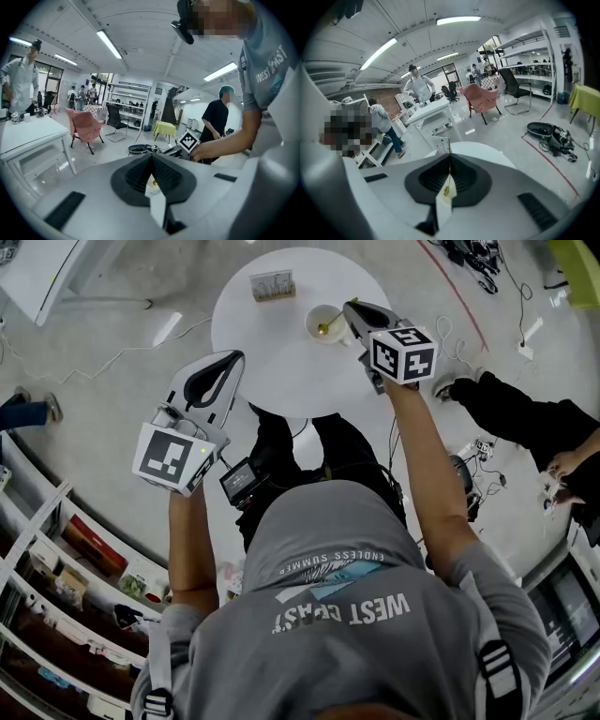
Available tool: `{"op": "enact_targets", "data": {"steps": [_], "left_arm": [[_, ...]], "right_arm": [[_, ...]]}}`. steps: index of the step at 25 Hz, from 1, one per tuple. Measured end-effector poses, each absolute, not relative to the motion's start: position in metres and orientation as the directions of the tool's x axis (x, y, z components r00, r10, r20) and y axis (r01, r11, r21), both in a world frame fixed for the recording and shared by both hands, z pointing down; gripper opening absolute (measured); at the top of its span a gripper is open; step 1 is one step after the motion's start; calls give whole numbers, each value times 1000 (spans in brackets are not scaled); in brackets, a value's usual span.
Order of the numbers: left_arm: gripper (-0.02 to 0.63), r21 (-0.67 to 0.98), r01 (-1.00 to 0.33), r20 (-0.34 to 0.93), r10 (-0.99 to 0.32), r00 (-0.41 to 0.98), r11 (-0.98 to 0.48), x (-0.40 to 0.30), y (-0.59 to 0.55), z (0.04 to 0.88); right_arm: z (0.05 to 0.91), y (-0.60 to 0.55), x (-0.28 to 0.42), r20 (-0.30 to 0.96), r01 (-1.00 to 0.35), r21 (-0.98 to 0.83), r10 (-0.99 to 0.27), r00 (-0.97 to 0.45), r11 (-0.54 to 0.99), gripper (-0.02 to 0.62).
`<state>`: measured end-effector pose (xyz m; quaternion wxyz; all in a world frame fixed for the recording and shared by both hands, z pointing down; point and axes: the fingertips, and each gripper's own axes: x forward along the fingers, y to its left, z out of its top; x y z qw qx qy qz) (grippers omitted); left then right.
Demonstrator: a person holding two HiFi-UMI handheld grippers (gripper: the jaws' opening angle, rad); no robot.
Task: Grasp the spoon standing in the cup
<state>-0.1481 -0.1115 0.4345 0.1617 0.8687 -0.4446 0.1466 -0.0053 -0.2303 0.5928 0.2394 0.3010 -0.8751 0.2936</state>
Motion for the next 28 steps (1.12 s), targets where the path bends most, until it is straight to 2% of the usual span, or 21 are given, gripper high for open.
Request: {"op": "enact_targets", "data": {"steps": [14,28], "left_arm": [[3,83,-833,349,-766,539,-548,-156,-114,394],[3,20,-848,299,-807,510,-529,-168,-116,355]], "right_arm": [[515,-228,3,518,-644,-308,-444,-731,700,6],[402,-222,-9,393,-570,-165,-476,-787,805,6]]}}
